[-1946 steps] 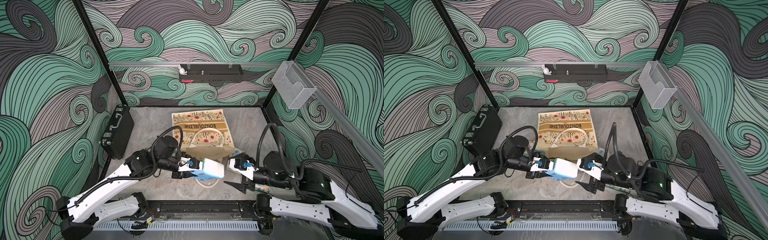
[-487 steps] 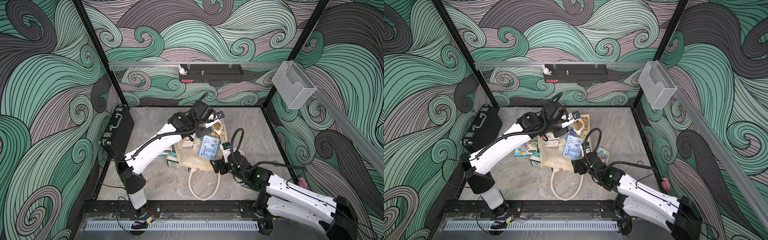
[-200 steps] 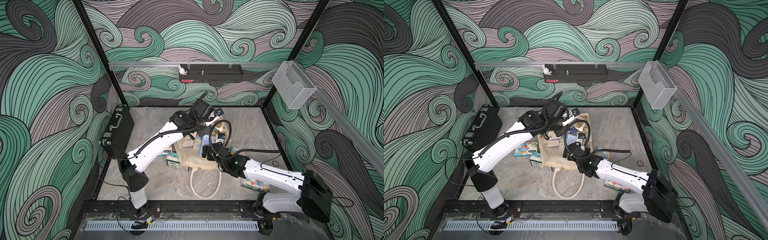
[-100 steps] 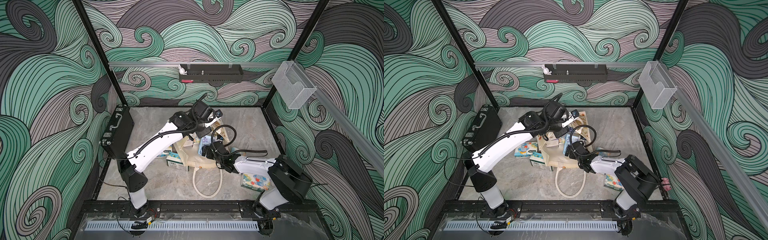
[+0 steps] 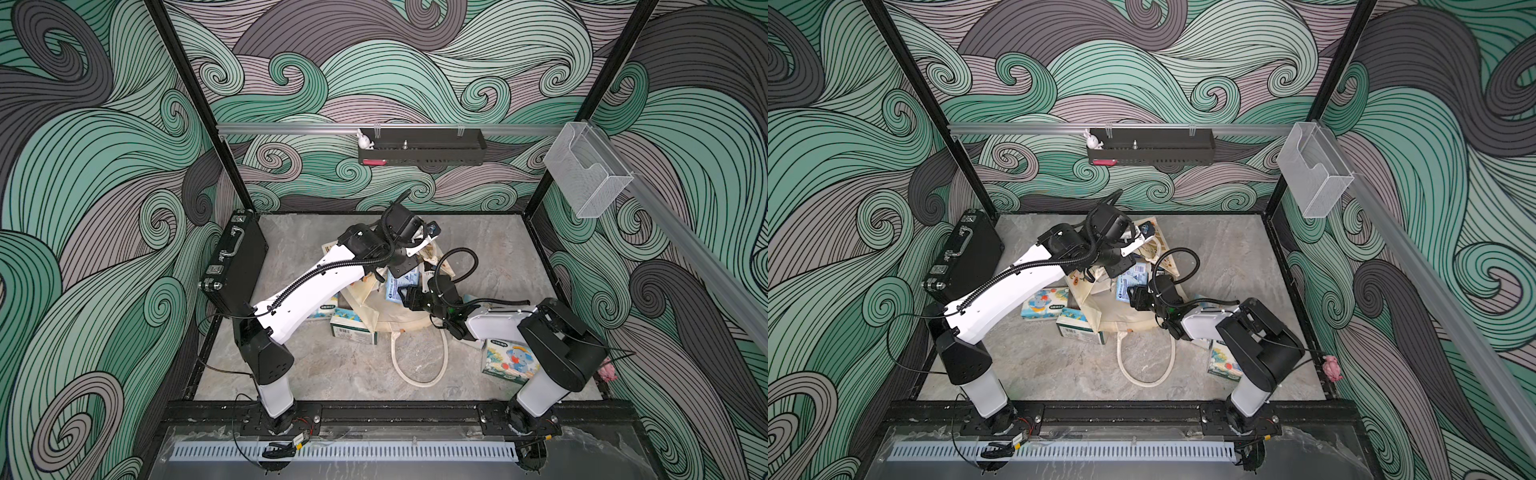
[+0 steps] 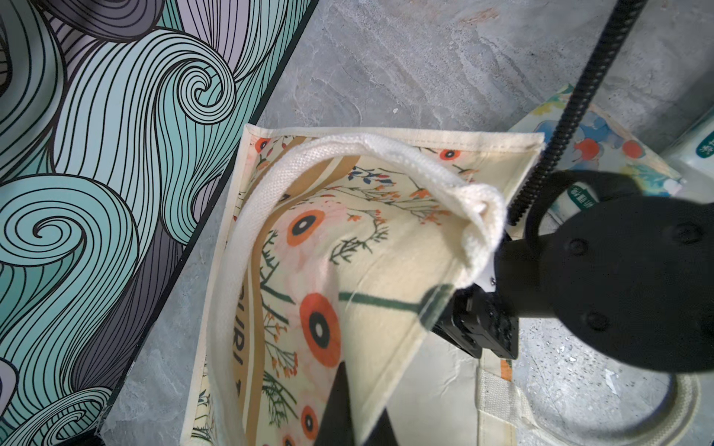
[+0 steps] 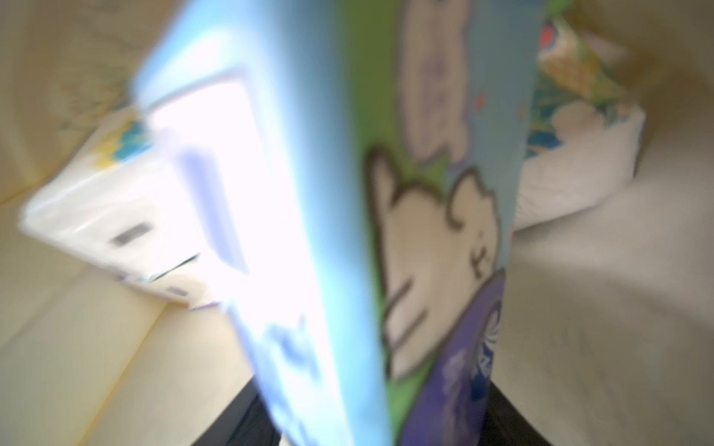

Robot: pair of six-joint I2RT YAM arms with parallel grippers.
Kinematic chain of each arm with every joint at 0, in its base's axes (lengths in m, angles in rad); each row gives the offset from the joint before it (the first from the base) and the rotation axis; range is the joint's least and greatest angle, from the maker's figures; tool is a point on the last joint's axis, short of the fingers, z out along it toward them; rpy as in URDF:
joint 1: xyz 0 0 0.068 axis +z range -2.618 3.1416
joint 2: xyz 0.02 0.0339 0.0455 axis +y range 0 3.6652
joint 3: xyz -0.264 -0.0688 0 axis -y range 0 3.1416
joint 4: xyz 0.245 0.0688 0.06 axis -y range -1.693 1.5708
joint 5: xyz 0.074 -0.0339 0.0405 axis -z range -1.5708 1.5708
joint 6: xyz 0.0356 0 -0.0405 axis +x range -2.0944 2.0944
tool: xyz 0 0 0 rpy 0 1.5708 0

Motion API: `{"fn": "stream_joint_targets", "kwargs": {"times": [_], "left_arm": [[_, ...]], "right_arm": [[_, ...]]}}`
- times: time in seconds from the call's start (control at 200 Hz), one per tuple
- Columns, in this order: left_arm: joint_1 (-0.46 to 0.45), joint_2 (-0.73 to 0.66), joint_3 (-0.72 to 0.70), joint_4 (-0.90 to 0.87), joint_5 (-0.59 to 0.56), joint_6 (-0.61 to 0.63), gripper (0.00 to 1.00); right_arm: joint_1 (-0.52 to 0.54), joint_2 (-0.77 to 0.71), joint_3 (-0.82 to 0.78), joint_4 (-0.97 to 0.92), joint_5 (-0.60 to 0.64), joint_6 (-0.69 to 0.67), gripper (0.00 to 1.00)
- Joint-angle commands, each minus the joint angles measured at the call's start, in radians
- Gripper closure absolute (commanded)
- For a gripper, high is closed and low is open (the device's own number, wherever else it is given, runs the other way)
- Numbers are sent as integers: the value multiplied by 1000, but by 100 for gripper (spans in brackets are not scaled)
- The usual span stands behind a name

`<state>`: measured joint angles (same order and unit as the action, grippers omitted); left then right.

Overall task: Put tissues into the canvas bag
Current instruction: Adjust the pack of facial tissues in the canvas bag.

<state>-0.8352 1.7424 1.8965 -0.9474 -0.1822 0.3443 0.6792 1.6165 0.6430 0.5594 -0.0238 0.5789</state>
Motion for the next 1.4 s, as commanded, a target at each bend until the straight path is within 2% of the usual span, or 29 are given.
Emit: {"fn": "stream_joint_targets", "kwargs": {"times": [0.0, 0.09, 0.23, 0.365, 0.485, 0.615, 0.761, 0.826, 0.916, 1.056, 1.181, 1.391], "left_arm": [[-1, -72, 13, 15, 23, -1, 100], [5, -75, 23, 14, 20, 2, 100], [18, -68, 51, 3, 20, 6, 100], [28, -49, 110, -27, 20, 11, 100], [31, -25, 190, -80, 23, 22, 100], [31, -15, 226, -108, 29, 30, 100], [30, -14, 225, -121, 46, 26, 100], [30, -12, 226, -126, 57, 24, 100], [30, -13, 225, -130, 69, 24, 100], [30, -17, 221, -134, 78, 28, 100], [31, -25, 207, -128, 78, 36, 100], [31, -32, 205, -126, 88, 36, 100]], "right_arm": [[-2, -120, -10, -15, -48, -89, 45], [15, -233, -2, -156, -48, -213, 46], [73, -417, 3, -331, 45, -549, 48], [128, -527, 0, -434, 255, -888, 49], [176, -597, -46, -354, 436, -1172, 51], [197, -635, -77, -244, 454, -1445, 59], [192, -501, -64, -161, 547, -1772, 50], [186, -430, -67, -52, 591, -1896, 48], [165, -370, -58, 40, 603, -1994, 48], [119, -358, -44, 92, 547, -2024, 49], [95, -354, -58, 179, 510, -2105, 51], [62, -338, -72, 146, 458, -2113, 51]]}}
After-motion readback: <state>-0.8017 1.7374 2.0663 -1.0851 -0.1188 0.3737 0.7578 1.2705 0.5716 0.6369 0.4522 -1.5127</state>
